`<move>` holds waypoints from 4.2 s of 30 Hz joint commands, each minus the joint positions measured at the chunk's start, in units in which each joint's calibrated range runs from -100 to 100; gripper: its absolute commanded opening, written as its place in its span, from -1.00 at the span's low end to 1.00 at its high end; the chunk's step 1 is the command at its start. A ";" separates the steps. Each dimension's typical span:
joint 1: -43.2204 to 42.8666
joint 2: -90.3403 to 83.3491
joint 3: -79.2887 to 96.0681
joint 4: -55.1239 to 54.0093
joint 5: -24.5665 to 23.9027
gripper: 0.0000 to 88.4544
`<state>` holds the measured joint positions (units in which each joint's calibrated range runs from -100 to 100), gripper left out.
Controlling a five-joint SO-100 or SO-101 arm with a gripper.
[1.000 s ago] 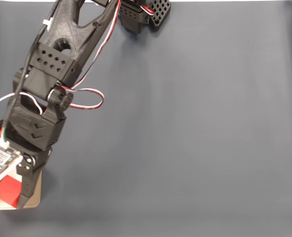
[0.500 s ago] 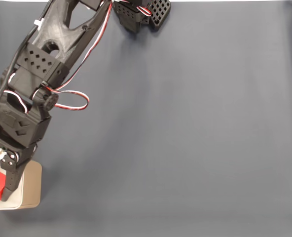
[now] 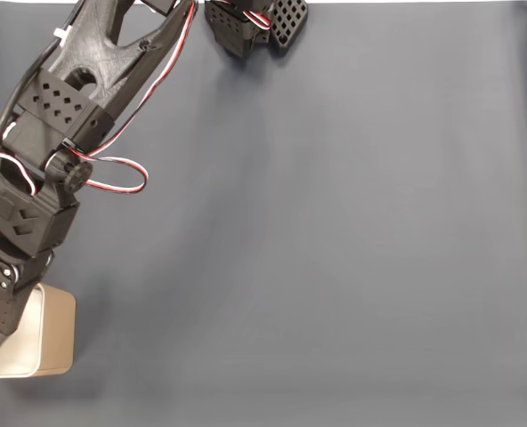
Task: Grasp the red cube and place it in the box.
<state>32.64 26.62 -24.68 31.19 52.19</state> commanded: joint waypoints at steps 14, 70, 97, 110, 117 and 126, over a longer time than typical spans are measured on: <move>0.67 -1.75 -2.69 -0.12 0.63 -0.98; -1.11 -1.92 -9.44 7.09 -0.83 -0.01; -36.76 -75.84 84.36 -9.55 -3.08 -1.00; -34.42 -111.89 123.95 6.27 -3.17 -1.00; -34.20 -122.63 124.50 30.78 -4.35 -1.00; -34.42 -126.53 124.50 44.55 -3.96 -1.00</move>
<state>-1.56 -99.22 99.37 72.24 48.03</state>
